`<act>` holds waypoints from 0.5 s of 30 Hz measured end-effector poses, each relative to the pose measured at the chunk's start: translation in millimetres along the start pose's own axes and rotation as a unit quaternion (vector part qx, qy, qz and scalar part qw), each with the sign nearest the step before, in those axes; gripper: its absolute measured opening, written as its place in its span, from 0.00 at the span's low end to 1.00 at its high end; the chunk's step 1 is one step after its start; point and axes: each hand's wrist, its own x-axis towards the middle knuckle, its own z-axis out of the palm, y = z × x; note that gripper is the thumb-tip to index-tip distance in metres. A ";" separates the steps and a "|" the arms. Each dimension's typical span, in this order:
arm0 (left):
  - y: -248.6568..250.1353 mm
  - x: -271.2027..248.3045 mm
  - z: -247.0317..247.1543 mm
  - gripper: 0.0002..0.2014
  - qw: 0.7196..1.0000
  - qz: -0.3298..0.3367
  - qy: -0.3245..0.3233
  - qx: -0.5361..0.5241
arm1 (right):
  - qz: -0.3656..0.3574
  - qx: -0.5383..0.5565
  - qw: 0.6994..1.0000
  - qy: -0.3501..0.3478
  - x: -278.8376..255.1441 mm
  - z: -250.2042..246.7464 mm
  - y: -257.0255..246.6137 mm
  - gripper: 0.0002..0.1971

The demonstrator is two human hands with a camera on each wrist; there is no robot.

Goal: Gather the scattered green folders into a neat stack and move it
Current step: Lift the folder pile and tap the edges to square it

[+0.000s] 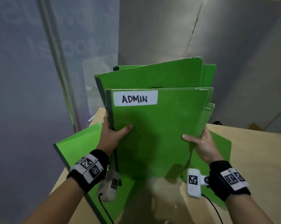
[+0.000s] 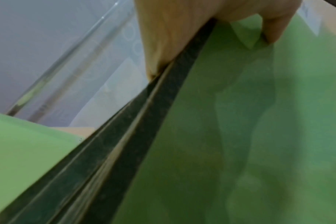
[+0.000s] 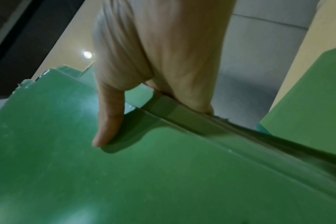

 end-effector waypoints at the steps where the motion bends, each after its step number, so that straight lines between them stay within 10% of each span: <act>1: -3.8 1.1 -1.7 0.47 1.000 -0.004 -0.004 -0.006 | 0.008 -0.003 1.000 -0.001 -0.2 0.3 0.1 0.62; 15: 0.9 10.8 7.1 0.61 0.995 0.049 -0.080 0.042 | -0.050 -0.026 0.998 -0.024 8.1 -8.2 -2.2 0.62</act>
